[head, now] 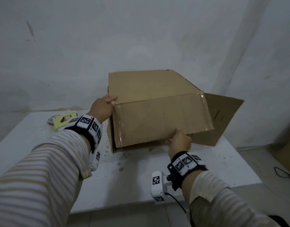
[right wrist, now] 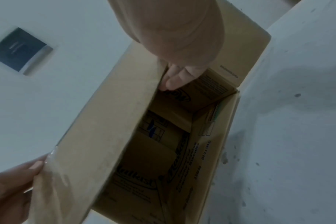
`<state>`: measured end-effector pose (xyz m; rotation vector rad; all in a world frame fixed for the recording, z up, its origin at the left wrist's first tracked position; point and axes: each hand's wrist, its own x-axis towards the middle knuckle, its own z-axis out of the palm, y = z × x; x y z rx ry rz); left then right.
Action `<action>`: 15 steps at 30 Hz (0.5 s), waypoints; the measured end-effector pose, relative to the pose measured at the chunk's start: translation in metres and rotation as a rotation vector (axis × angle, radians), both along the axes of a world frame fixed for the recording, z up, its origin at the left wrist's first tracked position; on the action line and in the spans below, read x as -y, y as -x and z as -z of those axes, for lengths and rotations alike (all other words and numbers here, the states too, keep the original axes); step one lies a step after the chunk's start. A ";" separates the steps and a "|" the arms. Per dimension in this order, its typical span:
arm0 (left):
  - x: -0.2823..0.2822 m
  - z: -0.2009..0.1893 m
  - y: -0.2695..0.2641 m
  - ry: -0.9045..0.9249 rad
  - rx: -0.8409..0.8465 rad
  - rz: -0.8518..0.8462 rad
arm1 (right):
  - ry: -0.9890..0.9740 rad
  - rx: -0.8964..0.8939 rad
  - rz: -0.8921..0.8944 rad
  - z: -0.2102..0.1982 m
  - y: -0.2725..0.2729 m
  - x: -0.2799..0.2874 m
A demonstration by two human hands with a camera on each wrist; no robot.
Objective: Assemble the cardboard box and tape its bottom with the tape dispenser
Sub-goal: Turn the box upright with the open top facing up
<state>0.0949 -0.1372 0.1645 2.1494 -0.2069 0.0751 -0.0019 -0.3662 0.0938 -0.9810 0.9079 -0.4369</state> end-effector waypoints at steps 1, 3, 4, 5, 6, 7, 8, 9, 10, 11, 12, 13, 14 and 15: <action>0.000 0.000 -0.001 0.015 -0.003 0.002 | 0.032 0.025 0.028 -0.003 0.004 0.002; 0.000 -0.001 -0.002 0.065 -0.015 0.019 | 0.083 0.086 0.067 -0.017 0.009 0.007; 0.000 -0.002 -0.003 0.079 -0.022 0.025 | 0.101 0.117 0.075 -0.028 0.011 0.009; 0.000 -0.002 -0.003 0.083 -0.029 0.034 | 0.114 0.151 0.075 -0.039 0.012 0.012; 0.000 -0.003 -0.003 0.095 -0.041 0.037 | 0.130 0.183 0.069 -0.052 0.012 0.014; -0.001 -0.003 -0.004 0.115 -0.051 0.039 | 0.149 0.214 0.059 -0.065 0.011 0.015; -0.001 -0.003 -0.003 0.137 -0.054 0.032 | 0.171 0.249 0.044 -0.079 0.011 0.015; -0.002 -0.003 -0.003 0.163 -0.058 0.024 | 0.197 0.287 0.021 -0.089 0.008 0.016; -0.002 -0.002 -0.001 0.200 -0.073 0.014 | 0.220 0.323 -0.002 -0.100 0.005 0.015; -0.001 -0.003 0.002 0.245 -0.098 -0.002 | 0.237 0.352 -0.028 -0.108 0.000 0.015; 0.000 -0.002 0.004 0.269 -0.112 -0.017 | 0.251 0.382 -0.051 -0.115 -0.005 0.014; 0.002 -0.002 0.006 0.280 -0.125 -0.036 | 0.268 0.416 -0.075 -0.120 -0.012 0.015; 0.004 -0.002 0.009 0.263 -0.110 -0.040 | 0.300 0.447 -0.107 -0.124 -0.017 0.016; 0.006 -0.001 0.011 0.265 -0.079 -0.042 | 0.350 0.471 -0.150 -0.129 -0.023 0.017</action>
